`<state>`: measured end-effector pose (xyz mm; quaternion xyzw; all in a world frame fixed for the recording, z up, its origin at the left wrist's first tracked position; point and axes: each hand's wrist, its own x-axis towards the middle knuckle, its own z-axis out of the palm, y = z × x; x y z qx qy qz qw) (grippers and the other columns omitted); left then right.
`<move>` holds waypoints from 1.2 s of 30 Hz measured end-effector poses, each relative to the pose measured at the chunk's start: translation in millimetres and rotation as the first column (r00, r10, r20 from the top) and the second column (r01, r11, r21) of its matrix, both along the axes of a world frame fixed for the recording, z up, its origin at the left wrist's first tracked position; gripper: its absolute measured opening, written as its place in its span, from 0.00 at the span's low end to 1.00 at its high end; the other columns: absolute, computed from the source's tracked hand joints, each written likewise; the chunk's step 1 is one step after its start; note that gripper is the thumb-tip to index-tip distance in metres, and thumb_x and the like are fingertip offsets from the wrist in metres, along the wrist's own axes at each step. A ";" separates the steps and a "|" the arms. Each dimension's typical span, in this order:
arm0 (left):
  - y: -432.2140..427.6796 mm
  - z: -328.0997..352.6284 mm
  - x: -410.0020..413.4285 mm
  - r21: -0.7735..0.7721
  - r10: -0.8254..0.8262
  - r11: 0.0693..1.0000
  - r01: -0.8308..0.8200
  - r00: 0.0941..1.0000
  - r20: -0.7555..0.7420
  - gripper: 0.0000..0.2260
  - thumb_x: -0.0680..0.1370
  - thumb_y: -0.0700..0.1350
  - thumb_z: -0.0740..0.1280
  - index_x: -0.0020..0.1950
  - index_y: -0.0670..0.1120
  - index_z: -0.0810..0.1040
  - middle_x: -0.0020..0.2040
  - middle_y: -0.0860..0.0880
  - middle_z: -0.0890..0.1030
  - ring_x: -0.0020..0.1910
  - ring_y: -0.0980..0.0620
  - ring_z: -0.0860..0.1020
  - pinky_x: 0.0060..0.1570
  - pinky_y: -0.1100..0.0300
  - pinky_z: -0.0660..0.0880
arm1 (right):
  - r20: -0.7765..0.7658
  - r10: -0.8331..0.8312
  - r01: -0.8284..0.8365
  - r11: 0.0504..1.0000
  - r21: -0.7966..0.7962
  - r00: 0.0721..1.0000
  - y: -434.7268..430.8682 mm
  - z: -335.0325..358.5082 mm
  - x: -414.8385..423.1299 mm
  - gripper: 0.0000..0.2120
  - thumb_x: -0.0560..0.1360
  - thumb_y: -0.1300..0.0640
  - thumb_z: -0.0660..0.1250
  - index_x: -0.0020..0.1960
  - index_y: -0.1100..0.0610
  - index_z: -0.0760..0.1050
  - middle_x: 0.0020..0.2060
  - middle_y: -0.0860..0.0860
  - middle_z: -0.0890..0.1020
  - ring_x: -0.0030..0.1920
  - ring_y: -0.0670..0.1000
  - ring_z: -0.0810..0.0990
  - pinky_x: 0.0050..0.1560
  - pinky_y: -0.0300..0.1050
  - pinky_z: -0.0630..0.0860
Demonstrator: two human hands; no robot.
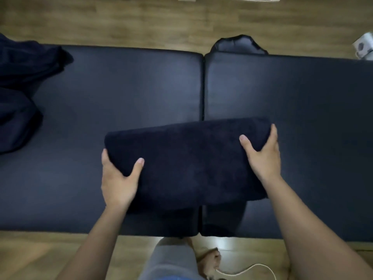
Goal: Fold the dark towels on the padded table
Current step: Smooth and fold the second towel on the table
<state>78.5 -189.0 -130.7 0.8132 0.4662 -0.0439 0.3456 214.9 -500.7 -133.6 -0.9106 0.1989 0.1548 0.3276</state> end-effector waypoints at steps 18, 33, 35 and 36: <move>-259.7 68.6 -68.9 -0.601 -0.471 0.702 0.382 0.882 0.010 0.14 0.74 0.46 0.74 0.57 0.44 0.80 0.49 0.43 0.85 0.48 0.40 0.83 0.49 0.46 0.79 | -0.404 -0.595 0.703 0.444 0.555 0.695 -284.6 42.4 -365.0 0.17 0.71 0.55 0.75 0.59 0.54 0.78 0.50 0.53 0.85 0.50 0.58 0.84 0.52 0.56 0.80; -682.3 72.2 -175.3 -0.612 -0.988 -0.140 0.778 -0.069 0.139 0.14 0.74 0.46 0.74 0.58 0.53 0.77 0.54 0.52 0.82 0.51 0.50 0.80 0.49 0.54 0.76 | -0.241 -0.946 0.796 -0.315 0.517 -0.218 -402.1 49.4 -657.6 0.18 0.74 0.65 0.69 0.58 0.47 0.74 0.51 0.51 0.83 0.51 0.56 0.81 0.53 0.57 0.78; -718.0 57.7 -178.3 -0.640 -0.981 -0.193 0.744 -0.151 0.120 0.12 0.74 0.46 0.74 0.56 0.54 0.77 0.54 0.51 0.83 0.52 0.49 0.81 0.52 0.51 0.77 | -0.226 -0.927 0.792 -0.374 0.483 -0.300 -408.7 42.0 -661.7 0.18 0.73 0.65 0.70 0.57 0.46 0.74 0.52 0.51 0.83 0.52 0.56 0.81 0.54 0.57 0.77; -736.6 50.8 -181.2 -0.655 -0.976 -0.213 0.725 -0.189 0.109 0.13 0.74 0.46 0.74 0.56 0.54 0.77 0.54 0.51 0.83 0.52 0.49 0.81 0.53 0.50 0.77 | -0.213 -0.916 0.786 -0.401 0.470 -0.340 -415.6 40.1 -662.0 0.19 0.73 0.66 0.70 0.58 0.48 0.73 0.52 0.52 0.82 0.51 0.55 0.81 0.53 0.56 0.77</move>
